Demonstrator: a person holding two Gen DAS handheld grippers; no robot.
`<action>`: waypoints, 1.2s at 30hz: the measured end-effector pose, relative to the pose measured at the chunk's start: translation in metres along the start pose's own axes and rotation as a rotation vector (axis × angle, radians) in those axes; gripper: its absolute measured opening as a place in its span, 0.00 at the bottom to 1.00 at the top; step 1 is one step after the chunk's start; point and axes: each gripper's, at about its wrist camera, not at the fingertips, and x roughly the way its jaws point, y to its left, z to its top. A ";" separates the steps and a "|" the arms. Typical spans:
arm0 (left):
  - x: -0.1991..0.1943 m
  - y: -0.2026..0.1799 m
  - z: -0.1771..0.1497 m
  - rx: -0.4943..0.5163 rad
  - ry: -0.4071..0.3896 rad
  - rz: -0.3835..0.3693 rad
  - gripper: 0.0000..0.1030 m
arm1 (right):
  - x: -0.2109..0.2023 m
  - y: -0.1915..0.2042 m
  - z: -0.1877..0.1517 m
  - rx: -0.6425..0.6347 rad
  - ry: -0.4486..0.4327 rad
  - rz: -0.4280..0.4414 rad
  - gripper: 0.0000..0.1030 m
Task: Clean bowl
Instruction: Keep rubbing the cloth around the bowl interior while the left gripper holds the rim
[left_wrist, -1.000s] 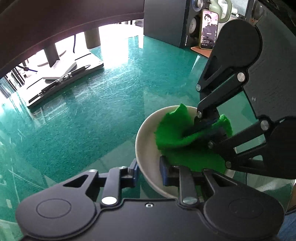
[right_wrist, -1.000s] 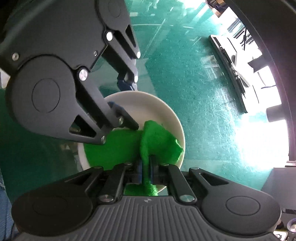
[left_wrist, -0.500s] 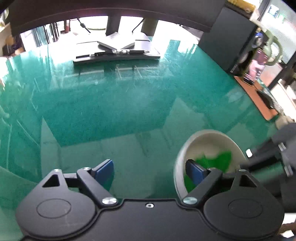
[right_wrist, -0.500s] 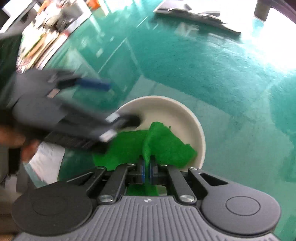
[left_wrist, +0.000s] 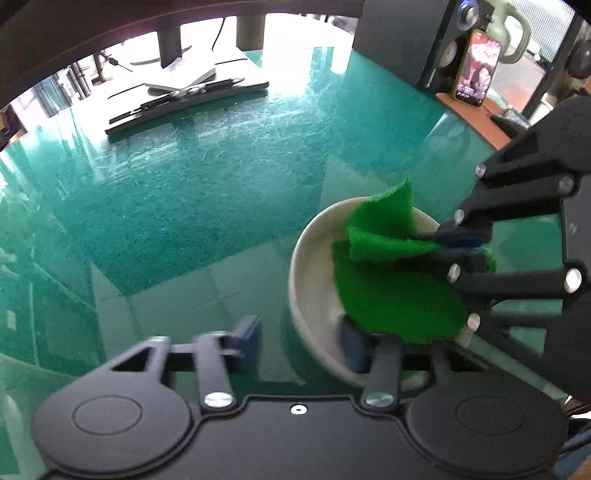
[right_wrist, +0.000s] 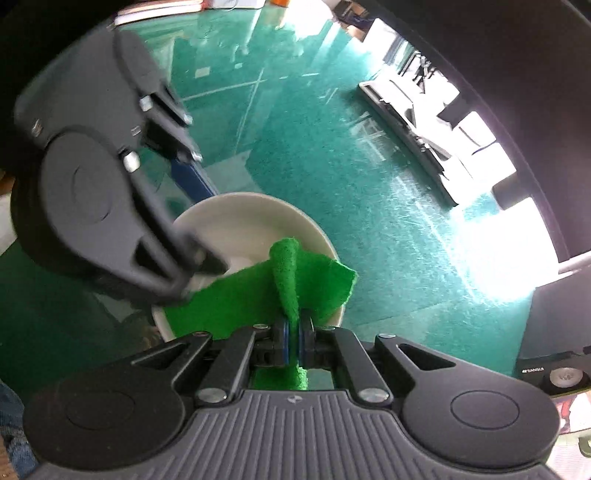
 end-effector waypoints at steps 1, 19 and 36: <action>0.000 -0.001 0.001 0.013 0.004 -0.005 0.20 | 0.002 0.001 -0.001 -0.005 0.004 0.006 0.04; 0.012 -0.006 0.014 0.170 0.017 -0.056 0.21 | 0.020 0.012 0.011 -0.231 0.037 -0.021 0.05; 0.010 -0.009 0.010 0.206 -0.002 -0.032 0.22 | -0.021 -0.002 -0.012 -0.238 -0.114 0.051 0.23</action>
